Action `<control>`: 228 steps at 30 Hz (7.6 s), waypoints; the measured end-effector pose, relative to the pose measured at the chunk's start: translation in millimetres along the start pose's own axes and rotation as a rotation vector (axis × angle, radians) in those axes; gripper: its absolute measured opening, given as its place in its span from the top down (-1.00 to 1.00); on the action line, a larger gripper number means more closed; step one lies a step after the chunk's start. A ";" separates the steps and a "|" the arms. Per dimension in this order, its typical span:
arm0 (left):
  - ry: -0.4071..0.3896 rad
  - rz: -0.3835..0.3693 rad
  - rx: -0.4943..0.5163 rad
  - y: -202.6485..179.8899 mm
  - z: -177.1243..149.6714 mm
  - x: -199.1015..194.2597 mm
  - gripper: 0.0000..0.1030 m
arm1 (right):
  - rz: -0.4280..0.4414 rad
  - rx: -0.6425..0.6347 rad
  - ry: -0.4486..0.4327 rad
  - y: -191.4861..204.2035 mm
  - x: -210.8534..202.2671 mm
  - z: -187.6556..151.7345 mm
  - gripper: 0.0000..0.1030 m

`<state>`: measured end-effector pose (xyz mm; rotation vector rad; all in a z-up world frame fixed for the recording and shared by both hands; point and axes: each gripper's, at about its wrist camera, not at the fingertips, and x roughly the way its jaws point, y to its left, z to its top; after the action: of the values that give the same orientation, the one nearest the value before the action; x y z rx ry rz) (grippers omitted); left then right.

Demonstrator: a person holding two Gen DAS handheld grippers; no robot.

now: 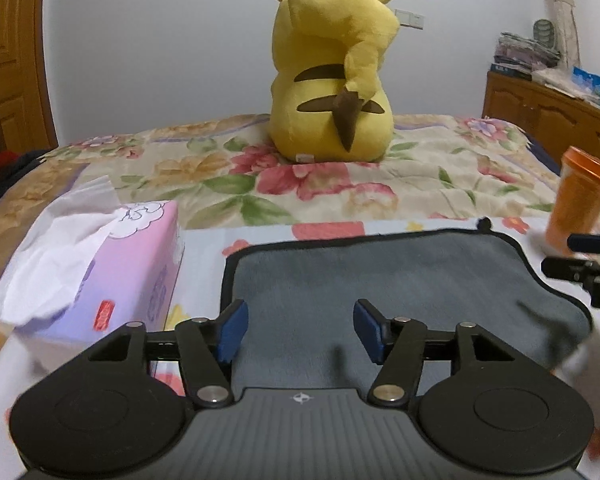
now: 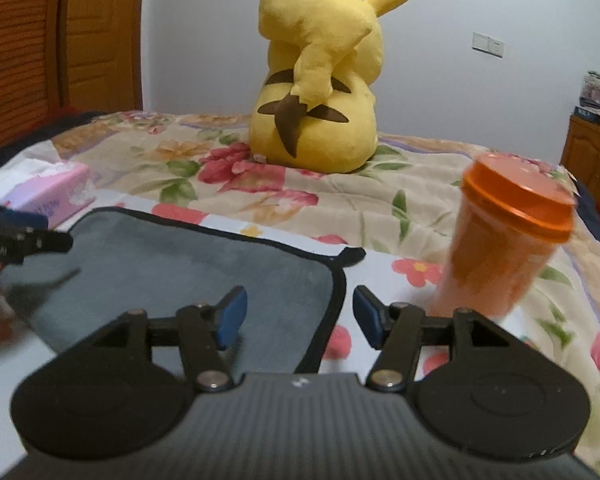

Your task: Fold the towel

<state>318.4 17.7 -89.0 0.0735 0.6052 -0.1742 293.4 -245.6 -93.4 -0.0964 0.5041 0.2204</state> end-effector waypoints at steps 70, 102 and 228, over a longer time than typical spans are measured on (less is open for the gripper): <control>-0.094 0.057 0.020 -68.1 -17.7 -287.9 -1.00 | -0.035 0.074 -0.132 19.3 -255.7 7.7 -1.00; 0.025 0.022 0.035 -98.0 -101.8 -271.4 -1.00 | 0.009 0.098 -0.031 51.5 -255.9 -60.8 -1.00; -0.247 0.098 -0.009 -81.5 -105.3 -307.9 -1.00 | -0.081 0.157 -0.213 37.8 -276.7 -70.7 -1.00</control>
<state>-4.4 -6.3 -0.8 0.0715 0.3550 -0.0840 15.6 -270.5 -21.2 0.0595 0.3030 0.1095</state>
